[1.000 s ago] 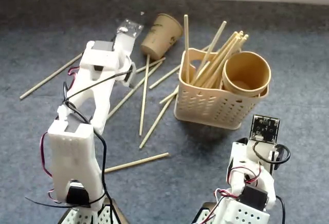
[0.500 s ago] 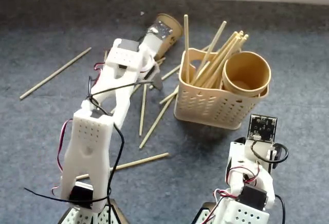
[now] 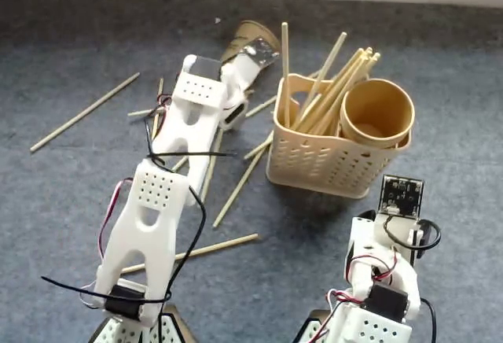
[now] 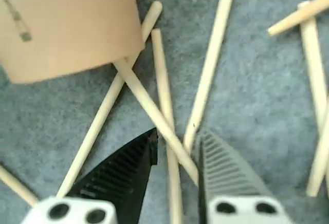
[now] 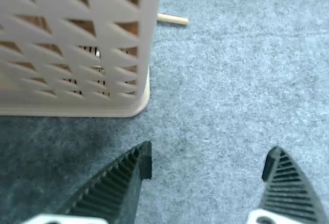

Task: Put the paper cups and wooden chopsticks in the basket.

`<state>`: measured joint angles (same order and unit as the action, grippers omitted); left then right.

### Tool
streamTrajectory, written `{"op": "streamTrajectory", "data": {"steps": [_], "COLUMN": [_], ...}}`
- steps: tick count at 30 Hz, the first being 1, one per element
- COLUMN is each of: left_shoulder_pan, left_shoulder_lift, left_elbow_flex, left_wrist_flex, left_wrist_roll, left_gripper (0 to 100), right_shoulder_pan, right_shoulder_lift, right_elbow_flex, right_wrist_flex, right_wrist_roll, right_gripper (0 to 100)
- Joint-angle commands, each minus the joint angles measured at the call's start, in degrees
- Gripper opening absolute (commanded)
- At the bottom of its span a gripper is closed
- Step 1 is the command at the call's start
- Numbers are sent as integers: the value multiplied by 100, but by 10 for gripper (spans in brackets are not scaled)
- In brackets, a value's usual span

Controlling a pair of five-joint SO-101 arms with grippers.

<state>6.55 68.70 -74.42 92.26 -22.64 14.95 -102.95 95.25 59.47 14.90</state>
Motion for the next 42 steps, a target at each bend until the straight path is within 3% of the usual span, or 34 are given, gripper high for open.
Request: {"op": "streamTrajectory", "data": {"steps": [1,8,15,24,27,34,42], "left_shoulder_pan": [-22,-31,110,866,1385,2633,3240], "left_shoulder_lift": [-48,-646,-2316,-4541,-5051,-5358,-5332], "left_elbow_flex": [-848,-1165,-277,338,163,-13,13], "left_wrist_flex": [818,941,941,879,264,-2347,-3279], "left_wrist_roll": [-44,79,273,809,844,853,914], "left_gripper": [7,5,5,5,5,5,5], "right_shoulder_pan": [-40,-40,-40,-40,-40,-40,-40], "right_shoulder_lift": [-31,-31,-31,-31,-31,-31,-31], "right_elbow_flex": [567,567,567,567,567,567,558], "right_wrist_flex": [-119,-119,-127,-127,-127,-127,-127], "right_wrist_roll": [88,88,88,88,88,88,88], "right_gripper": [336,336,336,336,336,336,336]}}
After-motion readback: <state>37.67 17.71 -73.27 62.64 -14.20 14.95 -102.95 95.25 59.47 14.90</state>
